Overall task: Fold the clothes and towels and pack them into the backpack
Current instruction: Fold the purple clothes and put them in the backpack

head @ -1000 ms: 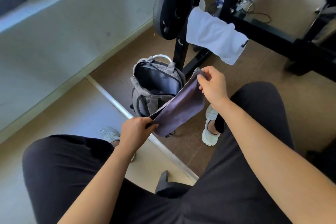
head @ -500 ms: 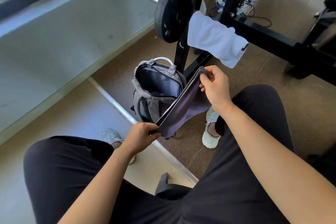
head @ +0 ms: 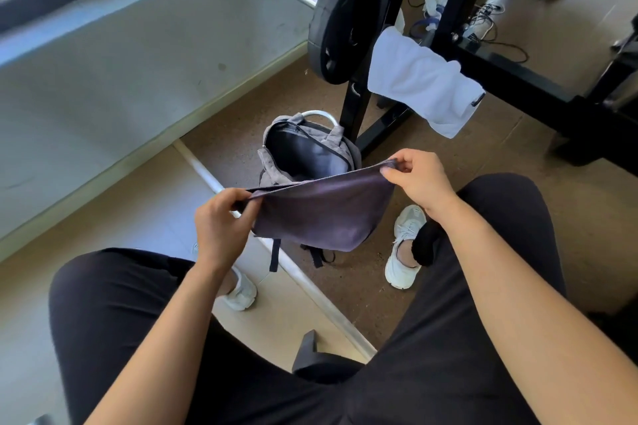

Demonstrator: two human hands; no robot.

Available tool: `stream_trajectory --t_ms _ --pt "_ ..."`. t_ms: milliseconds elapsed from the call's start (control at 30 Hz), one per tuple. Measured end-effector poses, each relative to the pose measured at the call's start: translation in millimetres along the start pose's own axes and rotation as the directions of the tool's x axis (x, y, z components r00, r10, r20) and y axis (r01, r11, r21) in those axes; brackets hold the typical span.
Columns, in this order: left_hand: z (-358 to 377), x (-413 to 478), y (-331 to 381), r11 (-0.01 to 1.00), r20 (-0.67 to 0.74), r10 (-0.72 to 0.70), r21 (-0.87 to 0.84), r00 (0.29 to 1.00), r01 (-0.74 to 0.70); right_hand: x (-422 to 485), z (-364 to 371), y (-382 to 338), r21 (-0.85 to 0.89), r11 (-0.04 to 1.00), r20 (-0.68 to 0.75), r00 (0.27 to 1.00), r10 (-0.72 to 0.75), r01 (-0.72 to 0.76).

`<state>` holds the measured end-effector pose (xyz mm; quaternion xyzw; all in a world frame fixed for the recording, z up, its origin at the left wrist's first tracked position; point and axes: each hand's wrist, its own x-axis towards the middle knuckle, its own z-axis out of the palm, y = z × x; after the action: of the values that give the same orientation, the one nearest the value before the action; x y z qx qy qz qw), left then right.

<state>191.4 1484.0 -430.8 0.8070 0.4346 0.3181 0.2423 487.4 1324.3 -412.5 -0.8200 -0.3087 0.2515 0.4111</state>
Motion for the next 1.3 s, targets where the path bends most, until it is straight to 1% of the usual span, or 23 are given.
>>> stream_trajectory --t_ms 133,167,200,233,267,300,333,367,400,467,533,600,667,700,767,800,900,933,1000,1067,1133,1233,1300 --pt "-7.8 1.1 6.4 0.994 -0.182 0.1 -0.019 0.978 -0.106 -2.9 2.5 -6.8 0.122 0.983 -0.124 0.985 -0.119 0.134" --pt "-9.9 1.4 6.2 0.994 -0.179 0.105 0.013 0.978 -0.105 -3.9 2.6 -8.5 0.136 0.98 -0.118 0.984 -0.131 0.147" --pt "-12.0 3.4 3.6 0.994 -0.1 0.082 0.081 0.992 -0.074 -4.8 1.7 -9.1 0.128 0.985 -0.063 0.992 -0.112 0.12" --pt "-13.7 6.7 -0.2 0.982 0.049 0.007 0.186 0.999 -0.016 -5.6 0.4 -8.8 0.088 0.994 0.042 0.997 -0.066 0.062" --pt "-14.2 8.5 -4.0 0.953 0.221 -0.11 0.3 0.969 0.039 -6.3 -0.4 -7.1 0.012 1.0 0.169 0.986 -0.001 -0.001" --pt "-14.3 9.0 -7.6 0.922 0.354 -0.209 0.381 0.911 0.064 -6.5 -1.0 -4.1 -0.069 0.997 0.272 0.96 0.062 -0.045" --pt "-14.0 8.6 -10.4 0.909 0.43 -0.246 0.413 0.869 0.053 -5.8 -1.1 -0.9 -0.113 0.991 0.319 0.942 0.107 -0.074" --pt "-13.7 8.3 -11.8 0.913 0.461 -0.243 0.406 0.854 0.042 -5.1 -0.3 0.6 -0.098 0.99 0.316 0.94 0.129 -0.103" --pt "-13.6 8.4 -11.3 0.924 0.46 -0.224 0.38 0.859 0.037 -4.1 0.8 0.9 -0.035 0.991 0.286 0.949 0.136 -0.131" --pt "-12.3 7.5 -10.5 0.951 0.411 -0.182 0.305 0.893 0.053 -1.5 3.7 0.9 0.133 0.978 0.195 0.972 0.133 -0.161" --pt "-9.8 7.7 -10.2 0.977 0.355 -0.128 0.206 0.926 0.057 -0.9 5.3 -2.0 0.257 0.951 0.118 0.982 0.148 -0.174" --pt "-7.2 8.8 -10.9 0.996 0.32 -0.073 0.068 0.945 0.054 -1.3 6.3 -3.6 0.354 0.918 0.082 0.983 0.163 -0.181" --pt "-5.4 7.3 -10.9 0.997 0.309 -0.039 -0.046 0.95 0.056 -1.3 6.6 -3.0 0.407 0.897 0.073 0.985 0.155 -0.171" --pt "-5.4 6.7 -11.4 0.995 0.308 -0.042 -0.076 0.951 0.068 -1.2 6.8 -2.7 0.402 0.902 0.06 0.988 0.145 -0.157" --pt "-8.1 7.3 -12.6 0.993 0.324 -0.078 -0.063 0.943 0.104 0.7 5.8 0.4 0.335 0.931 0.044 0.99 0.136 -0.143" --pt "-9.9 7.9 -14.1 0.993 0.347 -0.091 -0.034 0.933 0.109 2.0 4.3 2.3 0.285 0.945 0.066 0.987 0.146 -0.159" --pt "-17.3 9.9 -18.3 0.996 0.435 -0.087 0.023 0.896 0.085 1.9 0.4 7.6 0.113 0.965 0.189 0.959 0.212 -0.236" --pt "-20.0 10.4 -18.6 0.997 0.44 -0.079 0.013 0.894 0.082 1.8 -0.4 8.7 0.067 0.97 0.182 0.959 0.219 -0.234" --pt "-23.8 10.0 -17.0 0.991 0.424 -0.067 -0.077 0.903 0.11 2.4 -1.4 9.6 0.033 0.977 0.119 0.971 0.206 -0.211" --pt "-25.0 9.2 -12.0 0.981 0.374 -0.061 -0.148 0.925 0.125 3.1 -1.6 8.8 0.083 0.974 0.073 0.976 0.203 -0.209" --pt "-24.2 8.8 -7.9 0.977 0.305 -0.078 -0.164 0.949 0.133 3.8 -0.8 8.8 0.151 0.963 0.046 0.975 0.219 -0.223" --pt "-25.3 7.7 0.3 0.973 0.168 -0.129 -0.17 0.977 0.158 2.5 -0.5 5.7 0.266 0.939 0.062 0.976 0.208 -0.217" --pt "-26.1 8.9 1.5 0.964 0.075 -0.172 -0.194 0.982 0.184 2.3 -2.3 2.6 0.385 0.907 0.099 0.984 0.145 -0.172"
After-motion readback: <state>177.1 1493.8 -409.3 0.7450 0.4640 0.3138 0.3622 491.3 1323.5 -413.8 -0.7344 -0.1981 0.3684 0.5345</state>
